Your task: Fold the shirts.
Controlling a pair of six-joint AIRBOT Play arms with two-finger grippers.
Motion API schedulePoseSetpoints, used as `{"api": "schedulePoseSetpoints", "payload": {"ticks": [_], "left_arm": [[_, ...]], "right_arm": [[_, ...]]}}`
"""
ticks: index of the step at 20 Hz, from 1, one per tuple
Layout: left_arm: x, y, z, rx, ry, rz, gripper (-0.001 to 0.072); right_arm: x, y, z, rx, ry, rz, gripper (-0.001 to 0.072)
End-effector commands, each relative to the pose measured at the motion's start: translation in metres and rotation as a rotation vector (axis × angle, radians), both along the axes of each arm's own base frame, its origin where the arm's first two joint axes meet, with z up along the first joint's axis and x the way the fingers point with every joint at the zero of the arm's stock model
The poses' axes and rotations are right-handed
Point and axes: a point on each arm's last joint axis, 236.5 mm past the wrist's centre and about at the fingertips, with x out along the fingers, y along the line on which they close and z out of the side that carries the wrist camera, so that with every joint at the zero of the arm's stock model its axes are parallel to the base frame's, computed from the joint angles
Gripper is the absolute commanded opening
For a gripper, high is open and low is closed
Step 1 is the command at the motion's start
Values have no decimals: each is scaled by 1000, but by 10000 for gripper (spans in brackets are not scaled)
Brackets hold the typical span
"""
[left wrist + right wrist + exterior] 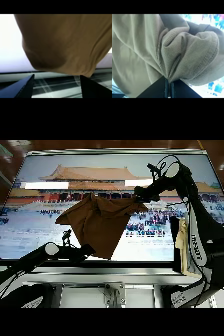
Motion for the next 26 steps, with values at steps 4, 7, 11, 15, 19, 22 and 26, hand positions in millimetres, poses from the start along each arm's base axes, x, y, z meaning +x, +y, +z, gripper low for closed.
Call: {"api": "schedulePoseSetpoints", "payload": {"ticks": [4, 7, 11, 15, 19, 22, 26], "left_arm": [[52, -16, 0, 5, -94, 74, 594], [54, -20, -8, 14, -63, 63, 368], [67, -34, 31, -20, -217, -72, 38], [123, -43, 213, -135, -710, -114, 38], [122, 47, 480, -130, -1327, 82, 37], [66, 114, 597, -46, -1555, 234, 36], [29, 132, 598, 86, -1465, 208, 37]], "right_arm": [[0, 1, 1, 3, -3, 0, 66], [0, 3, 2, 12, 1, 1, 66], [1, 7, 13, 40, -22, -3, 66], [22, 5, 81, 58, -283, -15, 65], [22, -21, 263, 58, -797, -114, 65], [-36, -67, 429, 46, -1237, -273, 65], [-160, -100, 547, 116, -1557, -370, 65]]}}
